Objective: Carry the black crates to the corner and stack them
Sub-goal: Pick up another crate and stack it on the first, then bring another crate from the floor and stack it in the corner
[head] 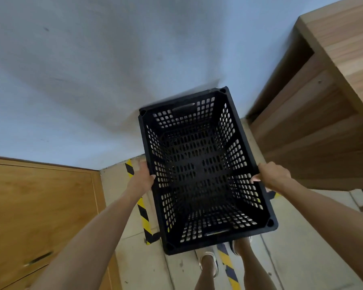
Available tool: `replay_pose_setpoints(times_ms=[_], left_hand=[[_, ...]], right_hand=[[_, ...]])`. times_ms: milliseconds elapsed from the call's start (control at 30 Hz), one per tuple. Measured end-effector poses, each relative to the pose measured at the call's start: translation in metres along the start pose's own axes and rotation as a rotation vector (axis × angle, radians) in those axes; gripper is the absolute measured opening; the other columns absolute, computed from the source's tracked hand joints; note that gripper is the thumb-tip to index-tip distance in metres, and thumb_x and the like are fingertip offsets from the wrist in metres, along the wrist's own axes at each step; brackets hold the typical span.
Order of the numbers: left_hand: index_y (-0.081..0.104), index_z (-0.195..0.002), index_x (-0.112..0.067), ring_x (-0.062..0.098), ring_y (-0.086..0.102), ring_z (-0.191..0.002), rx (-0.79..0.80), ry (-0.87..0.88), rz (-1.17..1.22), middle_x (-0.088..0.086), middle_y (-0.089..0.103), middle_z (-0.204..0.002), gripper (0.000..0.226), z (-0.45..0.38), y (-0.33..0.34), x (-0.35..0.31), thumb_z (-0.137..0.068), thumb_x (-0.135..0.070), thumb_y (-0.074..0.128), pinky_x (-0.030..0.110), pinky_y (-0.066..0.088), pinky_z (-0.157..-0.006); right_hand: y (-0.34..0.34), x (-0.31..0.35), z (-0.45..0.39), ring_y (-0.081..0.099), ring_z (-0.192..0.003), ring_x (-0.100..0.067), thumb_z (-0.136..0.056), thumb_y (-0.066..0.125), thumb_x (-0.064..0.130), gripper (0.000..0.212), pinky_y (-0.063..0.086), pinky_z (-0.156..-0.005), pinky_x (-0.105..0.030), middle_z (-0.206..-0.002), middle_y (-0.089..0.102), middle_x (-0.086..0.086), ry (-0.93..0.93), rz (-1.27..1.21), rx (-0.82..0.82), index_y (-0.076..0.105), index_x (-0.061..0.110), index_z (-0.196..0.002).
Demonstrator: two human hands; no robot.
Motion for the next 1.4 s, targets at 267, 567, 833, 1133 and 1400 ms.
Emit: replay_pose_setpoints(times_ms=[267, 567, 833, 1133, 1400], left_hand=[[0.034, -0.142, -0.019, 0.029, 0.058, -0.116, 0.025, 0.148, -0.397, 0.009, 0.052, -0.136, 0.058, 0.033, -0.024, -0.016, -0.093, -0.034, 0.060, 0.044, 0.051, -0.091], [0.038, -0.140, -0.026, 0.029, 0.055, -0.115, 0.091, 0.458, -0.715, 0.005, 0.048, -0.132, 0.051, 0.107, -0.041, -0.124, -0.094, -0.034, 0.058, 0.042, 0.050, -0.088], [0.051, -0.134, -0.029, 0.017, 0.056, -0.117, 0.171, 0.849, -0.662, -0.004, 0.058, -0.130, 0.037, 0.215, -0.002, -0.287, -0.097, -0.026, 0.054, 0.036, 0.047, -0.096], [0.054, -0.131, -0.026, 0.019, 0.057, -0.116, 0.264, 1.303, -1.053, -0.002, 0.061, -0.127, 0.037, 0.425, 0.169, -0.440, -0.095, -0.029, 0.057, 0.038, 0.048, -0.096], [0.047, -0.138, -0.026, 0.023, 0.050, -0.128, 0.256, 1.664, -1.374, 0.001, 0.052, -0.138, 0.047, 0.655, 0.365, -0.483, -0.091, -0.027, 0.057, 0.038, 0.044, -0.099]], right_hand=[[0.002, 0.019, 0.034, 0.065, -0.105, -0.026, -0.096, 0.054, 0.029, 0.036, 0.043, -0.073, -0.033, -0.117, 0.065, -0.006, 0.075, 0.133, -0.152, 0.044, 0.010, -0.124], [-0.031, 0.045, 0.118, 0.056, -0.114, -0.029, -0.097, 0.052, 0.038, 0.040, 0.048, -0.083, -0.038, -0.131, 0.052, -0.005, -0.284, -0.019, -0.096, 0.044, 0.021, -0.132], [-0.033, -0.075, 0.215, 0.052, -0.122, -0.029, -0.096, 0.050, 0.034, 0.038, 0.044, -0.096, -0.038, -0.135, 0.052, -0.006, -0.115, -0.251, -0.177, 0.048, 0.020, -0.131], [0.066, -0.329, 0.403, 0.059, -0.110, -0.026, -0.087, 0.052, 0.034, 0.029, 0.047, -0.091, -0.035, -0.120, 0.063, -0.003, 0.264, -0.523, -0.290, 0.058, 0.025, -0.113], [0.255, -0.470, 0.612, 0.052, -0.124, -0.026, -0.096, 0.049, 0.035, 0.037, 0.043, -0.099, -0.036, -0.136, 0.055, -0.006, 0.631, -0.736, -0.244, 0.052, 0.020, -0.129]])
Point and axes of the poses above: each hand's wrist, its own z-axis away from the middle knuckle, its own y-axis out of the palm, x = y × z, the point moved 9 cm from there along -z, towards the middle knuckle
